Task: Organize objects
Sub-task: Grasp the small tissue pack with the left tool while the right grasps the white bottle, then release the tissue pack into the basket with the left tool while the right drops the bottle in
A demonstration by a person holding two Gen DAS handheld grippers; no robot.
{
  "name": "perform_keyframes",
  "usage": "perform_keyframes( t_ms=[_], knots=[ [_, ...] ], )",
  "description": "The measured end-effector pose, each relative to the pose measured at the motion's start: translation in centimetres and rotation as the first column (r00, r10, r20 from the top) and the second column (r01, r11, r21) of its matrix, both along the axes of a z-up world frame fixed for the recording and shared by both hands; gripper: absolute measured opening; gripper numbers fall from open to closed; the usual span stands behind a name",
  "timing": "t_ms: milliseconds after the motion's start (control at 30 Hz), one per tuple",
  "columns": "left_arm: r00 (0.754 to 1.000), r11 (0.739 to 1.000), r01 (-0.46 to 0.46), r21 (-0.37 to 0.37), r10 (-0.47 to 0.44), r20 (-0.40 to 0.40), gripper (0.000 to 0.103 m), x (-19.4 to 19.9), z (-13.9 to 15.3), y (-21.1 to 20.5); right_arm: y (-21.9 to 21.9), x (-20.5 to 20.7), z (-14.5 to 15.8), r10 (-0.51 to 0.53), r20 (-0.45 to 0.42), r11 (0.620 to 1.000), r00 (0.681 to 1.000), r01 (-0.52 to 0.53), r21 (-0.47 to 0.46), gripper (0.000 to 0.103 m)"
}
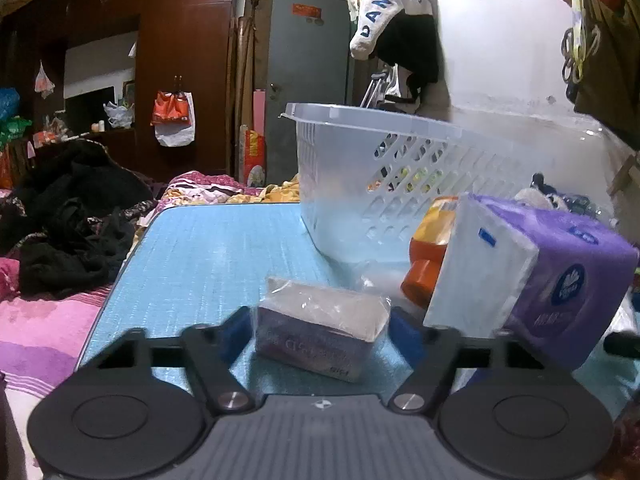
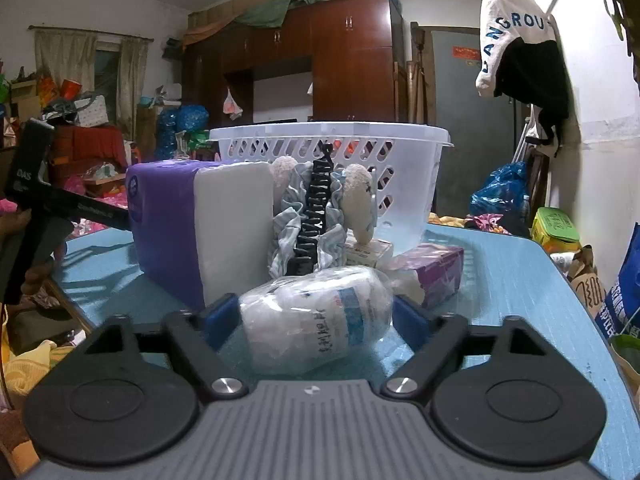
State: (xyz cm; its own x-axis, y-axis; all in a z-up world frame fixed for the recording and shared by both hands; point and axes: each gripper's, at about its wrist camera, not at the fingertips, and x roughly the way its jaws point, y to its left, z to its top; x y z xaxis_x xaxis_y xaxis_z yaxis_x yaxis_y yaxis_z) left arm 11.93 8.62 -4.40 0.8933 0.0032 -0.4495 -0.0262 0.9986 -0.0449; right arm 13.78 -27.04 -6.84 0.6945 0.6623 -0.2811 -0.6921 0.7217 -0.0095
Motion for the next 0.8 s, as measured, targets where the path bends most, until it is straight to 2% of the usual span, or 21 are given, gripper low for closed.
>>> perform_keyframes(
  t_ms=[133, 233, 433, 633, 700, 800],
  knots=[
    [0.998, 1.000, -0.025, 0.013, 0.024, 0.058, 0.070, -1.0, 0.0, -0.2, -0.4, -0.3, 0.2, -0.013, 0.024, 1.000, 1.000, 0.013, 0.006, 0.078],
    [0.995, 0.999, -0.037, -0.018, 0.039, 0.090, 0.070, -1.8, 0.4, 0.1, -1.3, -0.3, 1.0, -0.029, 0.043, 0.999, 0.999, 0.028, 0.027, 0.078],
    [0.985, 0.999, -0.030, -0.040, 0.037, 0.166, 0.070, -3.1, 2.9, -0.2, -2.4, 0.9, 4.0, -0.054, 0.064, 0.997, 0.996, 0.050, 0.057, 0.078],
    [0.968, 0.999, 0.037, -0.033, -0.028, 0.248, 0.070, -2.7, 8.4, -1.7, -0.7, 4.1, 10.3, -0.034, 0.121, 0.996, 0.992, 0.023, 0.088, 0.078],
    [0.963, 0.998, 0.058, -0.032, -0.047, 0.264, 0.070, -1.4, 10.9, -2.4, 1.0, 5.2, 12.3, -0.032, 0.166, 0.997, 0.986, 0.020, 0.074, 0.078],
    [0.964, 0.997, 0.078, -0.014, -0.072, 0.255, 0.070, 1.6, 13.8, -3.8, 3.7, 8.5, 14.8, -0.029, 0.148, 0.999, 0.989, 0.021, 0.050, 0.078]
  ],
)
